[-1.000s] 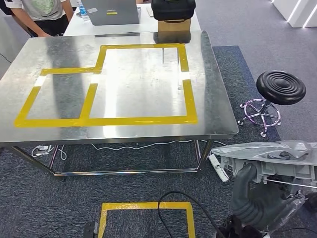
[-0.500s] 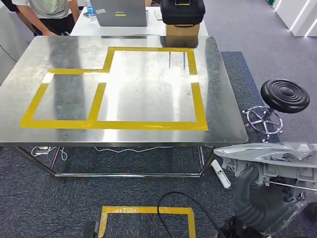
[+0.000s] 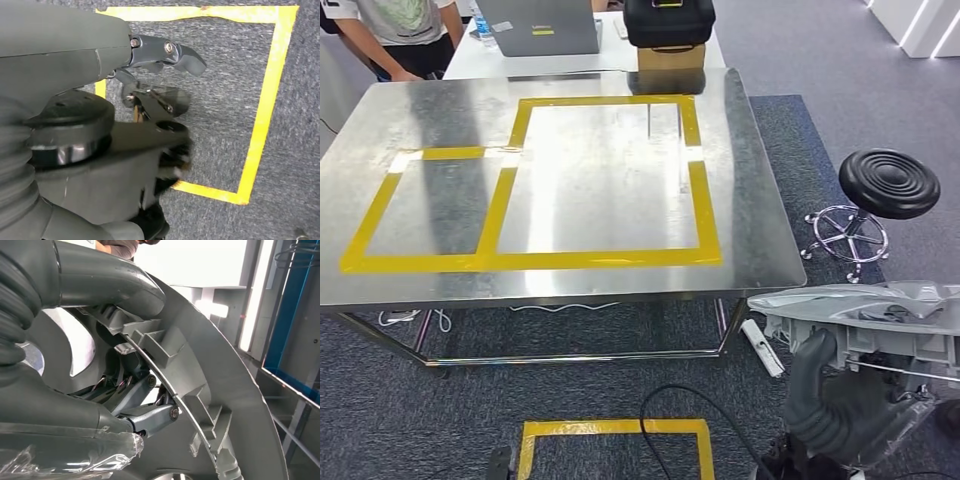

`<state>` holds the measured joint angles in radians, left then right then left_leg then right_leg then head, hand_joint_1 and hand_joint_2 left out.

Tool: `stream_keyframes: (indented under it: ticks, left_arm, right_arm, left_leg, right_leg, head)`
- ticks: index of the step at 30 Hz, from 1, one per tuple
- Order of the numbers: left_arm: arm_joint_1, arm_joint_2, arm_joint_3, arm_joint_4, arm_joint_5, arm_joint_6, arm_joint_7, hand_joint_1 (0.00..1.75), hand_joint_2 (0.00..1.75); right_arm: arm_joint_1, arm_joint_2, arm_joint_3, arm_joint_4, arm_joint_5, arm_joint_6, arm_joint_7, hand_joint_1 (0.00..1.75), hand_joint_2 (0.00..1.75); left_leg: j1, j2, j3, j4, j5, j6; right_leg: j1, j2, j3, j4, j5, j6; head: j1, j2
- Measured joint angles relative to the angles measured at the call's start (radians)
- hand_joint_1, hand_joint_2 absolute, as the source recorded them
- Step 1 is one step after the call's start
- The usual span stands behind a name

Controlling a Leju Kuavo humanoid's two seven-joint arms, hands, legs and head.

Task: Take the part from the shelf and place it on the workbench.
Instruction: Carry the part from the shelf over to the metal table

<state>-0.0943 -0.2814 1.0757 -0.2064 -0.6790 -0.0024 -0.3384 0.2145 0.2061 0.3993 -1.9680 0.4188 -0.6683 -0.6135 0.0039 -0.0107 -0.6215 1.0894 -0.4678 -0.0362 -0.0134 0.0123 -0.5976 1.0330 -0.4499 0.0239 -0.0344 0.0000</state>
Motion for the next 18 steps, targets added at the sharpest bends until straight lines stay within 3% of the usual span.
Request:
stream_keyframes:
  ticks: [2,6,7,9,10,11,12,13,15,16,18]
  left_arm:
    - [-0.002,0.000,0.000,0.000,0.000,0.000,0.000,0.00,1.75]
    - [-0.001,-0.001,0.000,0.000,0.000,0.001,0.000,0.00,1.75]
    - [-0.001,-0.002,0.000,0.000,0.000,0.001,0.000,0.00,1.75]
    - [-0.001,-0.002,0.000,0.000,0.000,0.002,0.000,0.00,1.75]
    - [-0.001,-0.002,0.000,0.000,0.000,0.002,0.000,0.00,1.75]
    - [-0.001,-0.002,0.000,0.000,0.000,0.002,0.000,0.00,1.75]
    - [-0.001,-0.002,0.000,0.000,0.000,0.002,0.000,0.00,1.75]
    - [-0.001,-0.002,0.000,0.000,0.000,0.003,0.000,0.00,1.75]
    - [-0.001,-0.003,0.000,0.000,0.000,0.003,0.000,0.00,1.75]
    - [-0.001,-0.004,0.000,0.000,0.000,0.003,0.001,0.00,1.75]
    - [-0.001,-0.004,0.000,0.000,0.000,0.002,0.002,0.00,1.75]
  right_arm:
    - [0.000,0.000,0.000,0.000,0.000,0.000,0.000,1.75,1.75]
    - [-0.001,0.000,0.000,0.000,0.001,0.000,0.002,1.75,1.75]
    - [-0.001,0.000,0.000,0.000,0.002,0.000,0.002,1.75,1.75]
    - [-0.002,0.000,0.000,0.000,0.003,0.000,0.002,1.75,1.75]
    - [-0.002,0.000,0.000,0.000,0.003,0.000,0.002,1.75,1.75]
    - [-0.002,0.000,-0.001,0.000,0.003,0.000,0.002,1.75,1.75]
    - [-0.002,0.000,-0.001,0.000,0.003,0.000,0.003,1.75,1.75]
    - [-0.002,0.000,-0.001,0.000,0.003,0.000,0.003,1.75,1.75]
    - [-0.002,0.000,-0.001,0.000,0.003,0.000,0.003,1.75,1.75]
    - [-0.003,0.000,-0.001,0.000,0.003,0.000,0.003,1.75,1.75]
    - [-0.003,0.000,-0.001,0.000,0.003,0.000,0.004,1.75,1.75]
  left_leg:
    - [0.000,-0.001,0.031,-0.073,0.018,0.008]
    - [0.001,-0.002,0.035,-0.083,0.016,0.035]
    - [0.003,-0.002,0.037,-0.084,0.016,0.041]
    - [0.003,-0.002,0.040,-0.084,0.014,0.048]
    - [0.002,-0.001,0.040,-0.084,0.013,0.049]
    - [0.002,-0.001,0.041,-0.084,0.012,0.050]
    - [0.001,-0.002,0.044,-0.084,0.011,0.050]
    - [0.001,-0.003,0.047,-0.084,0.009,0.049]
    - [-0.001,-0.005,0.054,-0.082,0.003,0.042]
    - [-0.003,-0.005,0.056,-0.081,0.000,0.037]
    - [-0.006,-0.005,0.056,-0.081,-0.001,0.028]
  right_leg:
    - [0.004,0.002,0.000,0.000,-0.003,0.011]
    - [0.003,-0.001,-0.008,0.018,-0.020,0.033]
    - [0.002,-0.003,-0.027,0.059,-0.044,0.037]
    - [0.002,-0.005,-0.090,0.191,-0.108,0.043]
    - [0.002,-0.005,-0.122,0.253,-0.130,0.044]
    - [0.002,-0.005,-0.140,0.286,-0.135,0.044]
    - [0.002,-0.005,-0.139,0.280,-0.119,0.044]
    - [0.002,-0.005,-0.117,0.234,-0.087,0.042]
    - [0.003,-0.005,-0.045,0.092,-0.021,0.037]
    - [0.003,-0.005,-0.019,0.039,-0.004,0.033]
    - [0.006,-0.002,-0.002,0.004,-0.002,0.024]
  head:
    - [0.001,0.000]
    - [0.007,0.000]
    - [0.010,0.000]
    - [0.016,0.000]
    - [0.016,0.000]
    - [0.017,0.000]
    - [0.017,0.000]
    - [0.017,0.000]
    - [0.018,0.000]
    - [0.017,0.000]
    - [0.015,0.000]
